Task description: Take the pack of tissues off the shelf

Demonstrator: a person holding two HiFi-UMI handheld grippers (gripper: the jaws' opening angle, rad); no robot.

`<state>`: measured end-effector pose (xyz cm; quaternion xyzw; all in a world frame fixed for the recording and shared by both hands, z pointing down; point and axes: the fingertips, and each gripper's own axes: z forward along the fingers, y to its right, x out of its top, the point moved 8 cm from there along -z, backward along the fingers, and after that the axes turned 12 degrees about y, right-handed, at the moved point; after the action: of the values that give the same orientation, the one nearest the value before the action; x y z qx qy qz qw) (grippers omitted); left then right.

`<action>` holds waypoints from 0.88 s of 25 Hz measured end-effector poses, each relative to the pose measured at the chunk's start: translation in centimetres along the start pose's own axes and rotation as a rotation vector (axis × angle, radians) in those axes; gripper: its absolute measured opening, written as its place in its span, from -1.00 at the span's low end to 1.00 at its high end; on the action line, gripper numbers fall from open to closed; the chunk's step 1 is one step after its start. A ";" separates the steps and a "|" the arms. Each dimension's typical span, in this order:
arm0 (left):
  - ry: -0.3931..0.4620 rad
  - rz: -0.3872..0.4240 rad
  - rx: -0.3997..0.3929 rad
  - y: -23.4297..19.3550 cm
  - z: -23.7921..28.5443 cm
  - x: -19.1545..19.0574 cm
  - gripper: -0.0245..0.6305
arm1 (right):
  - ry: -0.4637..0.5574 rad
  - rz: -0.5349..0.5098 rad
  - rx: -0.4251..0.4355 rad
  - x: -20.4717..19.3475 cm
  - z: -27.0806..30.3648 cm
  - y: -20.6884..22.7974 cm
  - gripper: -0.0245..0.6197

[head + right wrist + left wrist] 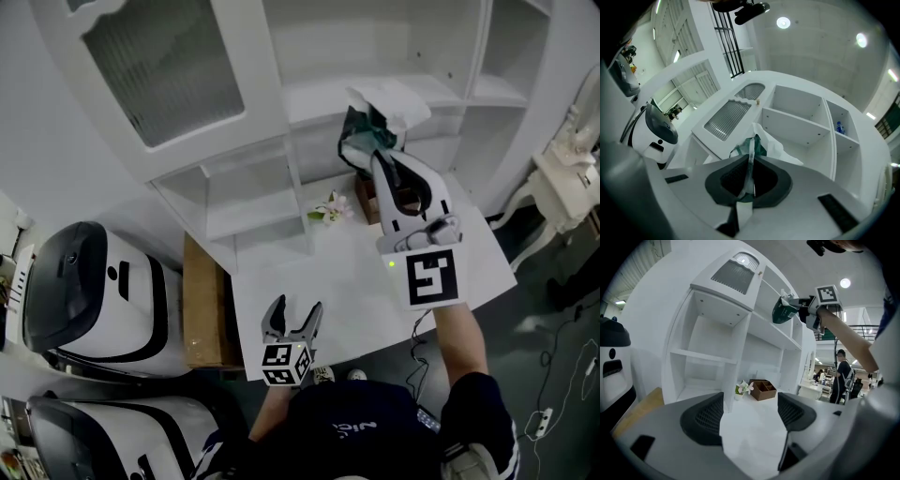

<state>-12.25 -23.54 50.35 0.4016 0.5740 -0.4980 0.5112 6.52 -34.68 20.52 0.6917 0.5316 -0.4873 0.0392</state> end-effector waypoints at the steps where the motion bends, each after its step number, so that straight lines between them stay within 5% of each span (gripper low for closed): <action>1: 0.000 0.000 0.000 0.0 0.0 0.0 0.14 | 0.000 0.000 0.003 0.0 -0.3 -0.3 -0.89; 8: 0.005 0.005 -0.004 0.0 -0.5 -0.3 0.14 | -0.022 -0.028 0.038 -1.1 -2.8 -3.1 -0.89; 15: 0.007 0.000 0.017 0.1 -0.6 -0.2 0.14 | -0.039 0.072 0.028 -3.3 -5.2 -4.7 -0.89; 22: 0.011 -0.001 0.007 0.5 -0.5 -0.2 0.14 | -0.179 0.022 0.096 -6.1 -8.4 -6.3 -0.89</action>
<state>-11.83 -22.93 50.40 0.4060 0.5752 -0.4978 0.5064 7.20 -31.43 32.24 0.6522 0.4942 -0.5718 0.0587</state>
